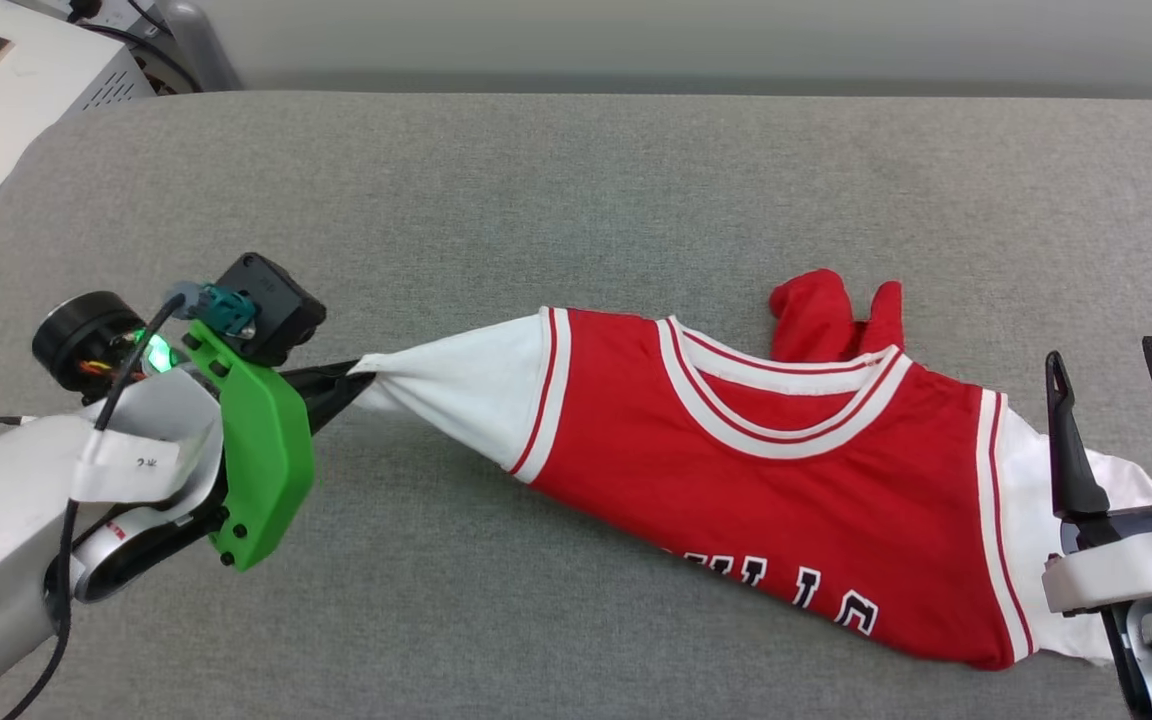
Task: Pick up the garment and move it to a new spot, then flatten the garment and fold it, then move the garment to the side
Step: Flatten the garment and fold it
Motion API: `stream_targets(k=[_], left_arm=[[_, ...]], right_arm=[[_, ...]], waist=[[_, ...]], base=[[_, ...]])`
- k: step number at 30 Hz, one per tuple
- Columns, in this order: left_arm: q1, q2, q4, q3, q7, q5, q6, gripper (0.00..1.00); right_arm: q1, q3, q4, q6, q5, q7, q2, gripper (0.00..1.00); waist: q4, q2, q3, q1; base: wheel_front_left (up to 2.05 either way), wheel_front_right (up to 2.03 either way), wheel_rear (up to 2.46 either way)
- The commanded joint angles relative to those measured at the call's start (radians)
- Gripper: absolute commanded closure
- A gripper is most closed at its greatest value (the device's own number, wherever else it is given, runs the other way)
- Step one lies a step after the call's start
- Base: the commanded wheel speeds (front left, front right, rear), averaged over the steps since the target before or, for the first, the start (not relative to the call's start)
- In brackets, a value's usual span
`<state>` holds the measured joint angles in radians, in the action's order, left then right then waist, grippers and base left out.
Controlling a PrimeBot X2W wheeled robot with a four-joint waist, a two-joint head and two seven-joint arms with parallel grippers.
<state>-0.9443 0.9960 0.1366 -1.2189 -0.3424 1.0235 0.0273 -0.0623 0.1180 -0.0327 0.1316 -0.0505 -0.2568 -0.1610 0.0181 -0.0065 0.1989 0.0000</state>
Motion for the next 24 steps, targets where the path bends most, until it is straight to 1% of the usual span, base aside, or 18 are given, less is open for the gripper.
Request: stream_targets(k=[1,3,5,9,11,15,19,21,24], left_arm=[[0.004,0.012,0.019,0.016,0.009,0.006,-0.018,1.00],[-0.013,0.016,0.041,0.032,0.013,0.001,-0.032,1.00],[-0.036,0.002,0.048,0.047,0.014,0.000,-0.036,1.00],[-0.104,-0.062,0.010,0.055,-0.002,-0.034,-0.019,1.00],[-0.138,-0.115,-0.030,0.062,-0.005,-0.031,-0.002,1.00],[-0.227,-0.217,-0.167,0.073,-0.010,-0.048,0.033,1.00],[-0.316,-0.314,-0.357,0.071,0.004,-0.084,0.064,1.00],[-0.346,-0.348,-0.452,0.067,0.013,-0.092,0.075,1.00],[-0.375,-0.385,-0.589,0.063,0.040,-0.102,0.086,1.00]], right_arm=[[0.008,0.000,-0.010,-0.001,-0.008,-0.005,0.002,0.00],[0.001,-0.004,-0.016,-0.001,-0.007,-0.005,0.000,0.00],[-0.011,-0.009,-0.022,-0.001,-0.007,-0.005,-0.002,0.00],[-0.045,-0.025,-0.034,-0.001,-0.014,-0.005,-0.004,0.00],[-0.064,-0.031,-0.040,-0.001,-0.019,-0.005,-0.003,0.00],[-0.101,-0.035,-0.052,-0.001,-0.028,-0.005,0.002,0.00],[-0.137,-0.034,-0.061,-0.001,-0.037,-0.005,0.011,0.00],[-0.153,-0.034,-0.064,-0.001,-0.039,-0.005,0.016,0.00],[-0.173,-0.031,-0.069,-0.001,-0.042,-0.005,0.024,0.00]], waist=[[0.005,0.0065,0.007,0.0000],[0.001,0.0065,0.022,0.0000],[-0.007,0.0065,0.044,0.0000],[-0.035,0.0065,0.102,0.0000],[-0.052,0.0065,0.135,0.0000],[-0.085,0.0065,0.198,0.0000],[-0.119,0.0065,0.254,0.0000],[-0.136,0.0065,0.276,0.0000],[-0.158,0.0065,0.305,0.0000]], base=[[0.00,0.00,0.00],[0.00,0.00,0.00],[0.00,0.00,0.00],[0.00,0.00,0.00],[0.00,0.00,0.00],[0.00,0.00,0.00],[0.00,0.00,0.00],[0.00,0.00,0.00],[0.00,0.00,0.00]])
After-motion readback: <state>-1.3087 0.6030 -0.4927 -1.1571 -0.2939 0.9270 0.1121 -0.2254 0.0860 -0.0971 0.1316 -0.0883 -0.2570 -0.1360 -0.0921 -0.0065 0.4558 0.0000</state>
